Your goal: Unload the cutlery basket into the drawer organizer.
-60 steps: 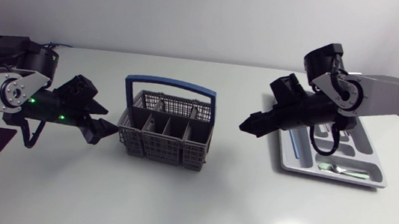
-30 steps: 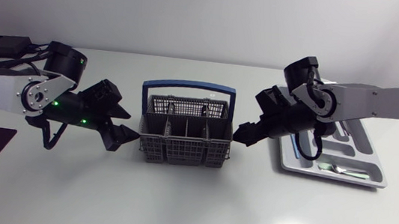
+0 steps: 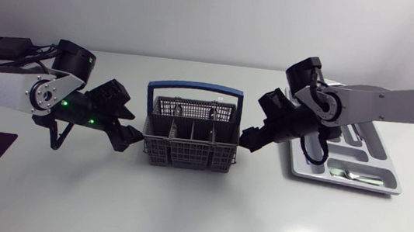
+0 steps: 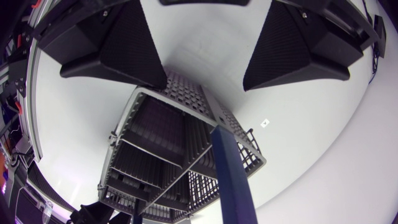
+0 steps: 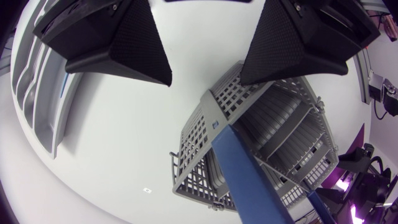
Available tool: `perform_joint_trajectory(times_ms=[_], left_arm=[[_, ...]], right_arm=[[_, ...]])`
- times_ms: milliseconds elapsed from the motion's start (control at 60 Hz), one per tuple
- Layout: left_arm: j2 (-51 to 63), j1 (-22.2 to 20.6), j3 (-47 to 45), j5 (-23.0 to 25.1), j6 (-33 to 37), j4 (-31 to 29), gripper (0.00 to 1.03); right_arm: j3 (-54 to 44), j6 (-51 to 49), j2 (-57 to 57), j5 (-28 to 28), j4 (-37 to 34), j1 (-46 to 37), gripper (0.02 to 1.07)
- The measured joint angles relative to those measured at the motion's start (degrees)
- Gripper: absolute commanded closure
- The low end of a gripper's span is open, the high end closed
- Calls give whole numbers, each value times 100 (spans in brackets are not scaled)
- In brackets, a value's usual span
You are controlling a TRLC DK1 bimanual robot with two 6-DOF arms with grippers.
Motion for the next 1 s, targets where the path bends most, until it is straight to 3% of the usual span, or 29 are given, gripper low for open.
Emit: perform_joint_trajectory(times_ms=[283,500,883,1000], left_arm=[[31,13,35,4,0,2,12],[-114,369,-11,92,-2,7,5],[-1694,1016,-461,96,-341,-11,5],[-2096,1128,-546,131,-413,-291,6]], right_arm=[[-24,22,-4,516,219,70,18],[-354,42,-367,741,258,85,7],[-1047,-48,-2177,1163,225,-376,7],[-1226,-149,-2710,1187,79,-540,7]])
